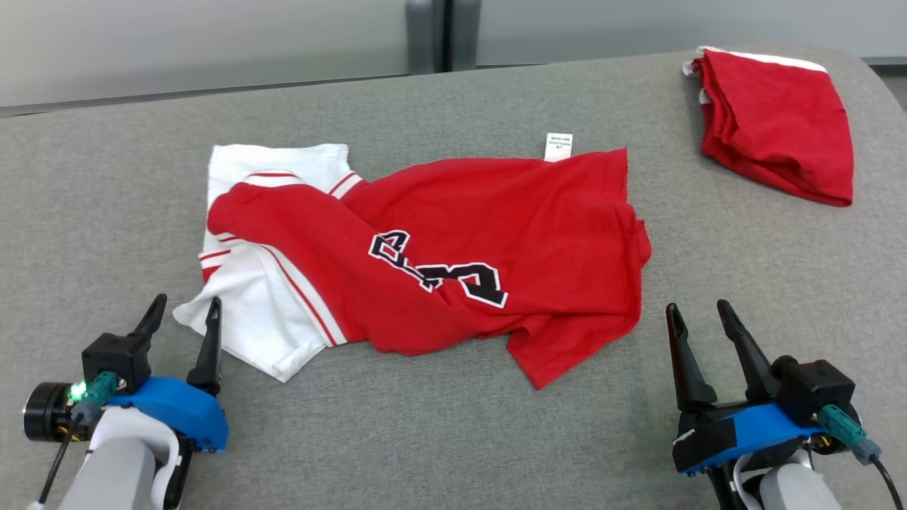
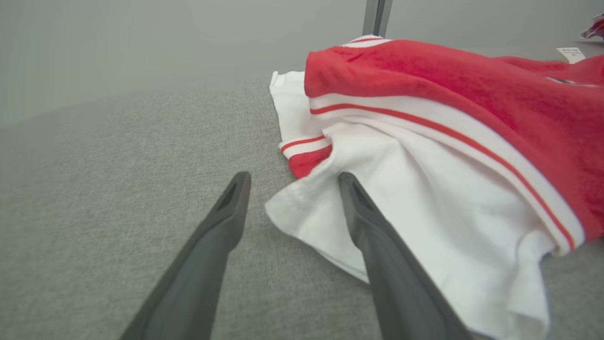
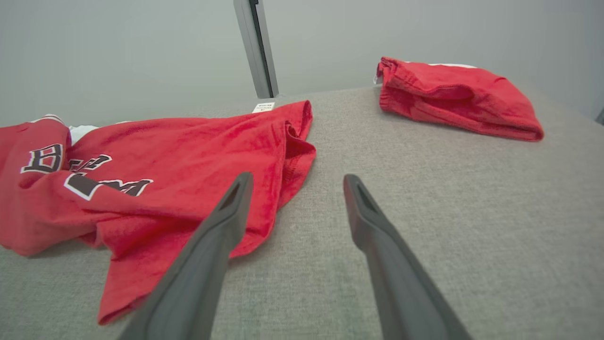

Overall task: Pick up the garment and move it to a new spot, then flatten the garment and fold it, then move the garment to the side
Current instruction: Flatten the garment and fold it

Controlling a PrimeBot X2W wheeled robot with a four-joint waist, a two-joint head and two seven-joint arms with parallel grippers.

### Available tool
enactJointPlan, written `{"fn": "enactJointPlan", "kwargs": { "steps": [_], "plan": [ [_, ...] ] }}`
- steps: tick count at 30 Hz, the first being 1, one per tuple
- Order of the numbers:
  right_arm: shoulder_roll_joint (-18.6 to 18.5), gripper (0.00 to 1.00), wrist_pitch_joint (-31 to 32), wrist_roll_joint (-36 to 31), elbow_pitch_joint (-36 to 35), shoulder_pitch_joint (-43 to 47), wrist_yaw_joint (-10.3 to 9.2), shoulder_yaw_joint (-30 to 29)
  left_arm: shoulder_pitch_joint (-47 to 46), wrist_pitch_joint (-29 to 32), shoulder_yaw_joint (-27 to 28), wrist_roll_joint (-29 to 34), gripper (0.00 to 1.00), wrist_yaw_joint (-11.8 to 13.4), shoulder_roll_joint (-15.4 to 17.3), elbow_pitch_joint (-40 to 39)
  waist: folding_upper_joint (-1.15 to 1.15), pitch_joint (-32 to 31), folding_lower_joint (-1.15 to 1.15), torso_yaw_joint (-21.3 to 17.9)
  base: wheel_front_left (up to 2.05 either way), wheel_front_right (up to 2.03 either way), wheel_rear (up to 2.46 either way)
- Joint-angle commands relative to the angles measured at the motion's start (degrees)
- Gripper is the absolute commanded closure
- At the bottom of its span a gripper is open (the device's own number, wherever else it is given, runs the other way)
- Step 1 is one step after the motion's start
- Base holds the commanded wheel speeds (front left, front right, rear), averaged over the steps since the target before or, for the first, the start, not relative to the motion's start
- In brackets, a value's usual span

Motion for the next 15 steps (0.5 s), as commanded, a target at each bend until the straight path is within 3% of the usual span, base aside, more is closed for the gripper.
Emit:
{"fn": "enactJointPlan", "kwargs": {
  "steps": [1, 5, 6, 7, 8, 9, 15],
  "plan": [
    [-0.2, 0.00, -0.2, 0.3, 0.0, -0.5, 0.01, -0.5, -1.8, -0.3, 0.1, 0.4, 0.00, -0.4, 0.0, 1.3, 0.00, 0.2, 0.00, -0.6, 0.00, 0.00, 0.00],
    [-0.2, 0.00, -0.2, 0.3, 0.1, -0.3, 0.01, -0.8, -3.5, -0.3, -0.4, 0.1, 0.00, -0.9, -0.3, 5.6, 0.00, 0.8, 0.00, -1.7, 0.00, 0.00, 0.00],
    [-0.2, 0.00, -0.2, 0.3, 0.1, -0.1, 0.01, -1.0, -3.7, -0.3, -0.6, 0.0, 0.20, -0.9, -0.5, 6.5, 0.00, 0.8, 0.00, -1.9, 0.00, 0.00, 0.00],
    [-0.2, 0.00, -0.2, 0.4, 0.1, 0.0, 0.01, -1.1, -4.2, -0.3, -0.7, 0.0, 0.64, -1.0, -0.5, 7.0, 0.00, 0.7, 0.00, -2.0, 0.00, 0.00, 0.00],
    [-0.2, 0.00, -0.2, 0.5, 0.1, 0.1, 0.01, -1.2, -4.5, -0.3, -0.7, 0.0, 0.91, -1.1, -0.5, 7.5, 0.00, 0.7, 0.00, -2.1, 0.00, 0.00, 0.00],
    [-0.2, 0.00, -0.2, 0.5, 0.1, 0.2, 0.01, -1.4, -4.4, -0.3, -0.9, -0.1, 1.00, -1.1, -0.6, 7.8, 0.00, 0.6, 0.00, -2.1, 0.00, 0.00, 0.00],
    [-0.2, 0.00, -0.2, 0.2, 0.3, 1.4, 0.01, -2.0, -2.8, -0.3, -1.1, 0.0, 1.00, -1.4, -1.5, 7.0, 0.00, -1.1, 0.00, -0.6, 0.00, 0.00, 0.00]
  ]
}}
